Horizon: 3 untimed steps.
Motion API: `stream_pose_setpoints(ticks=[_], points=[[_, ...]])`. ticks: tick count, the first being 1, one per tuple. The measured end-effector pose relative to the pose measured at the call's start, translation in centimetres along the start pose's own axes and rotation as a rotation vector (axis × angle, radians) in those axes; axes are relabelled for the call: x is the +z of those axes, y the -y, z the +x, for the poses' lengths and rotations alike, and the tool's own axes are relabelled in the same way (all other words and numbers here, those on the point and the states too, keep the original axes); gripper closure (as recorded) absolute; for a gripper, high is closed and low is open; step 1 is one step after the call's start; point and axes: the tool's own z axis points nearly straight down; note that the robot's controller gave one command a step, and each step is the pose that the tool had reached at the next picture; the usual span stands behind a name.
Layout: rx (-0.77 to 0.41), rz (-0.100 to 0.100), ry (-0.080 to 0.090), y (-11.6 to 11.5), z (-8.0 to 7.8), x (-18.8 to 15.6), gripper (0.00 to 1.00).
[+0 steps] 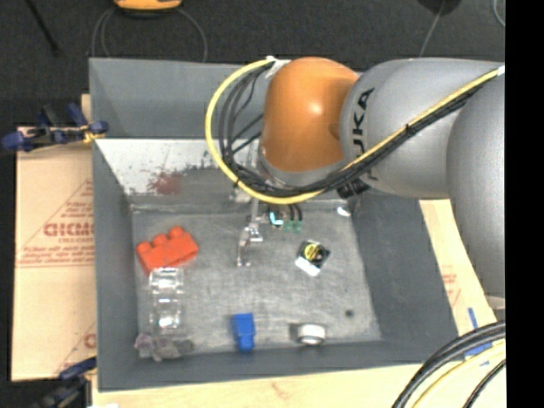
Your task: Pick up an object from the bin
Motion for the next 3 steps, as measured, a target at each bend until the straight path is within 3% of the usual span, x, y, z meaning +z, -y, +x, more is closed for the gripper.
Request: stream_pose_setpoints(ticks=[1,2,3], points=[[-0.078,0.001,0.011,-6.8,-4.9,10.6,0.00],[-0.283,0.013,0.035,-11.4,1.0,10.4,0.00],[-0.279,0.014,0.021,-11.4,1.2,10.5,1.00]])
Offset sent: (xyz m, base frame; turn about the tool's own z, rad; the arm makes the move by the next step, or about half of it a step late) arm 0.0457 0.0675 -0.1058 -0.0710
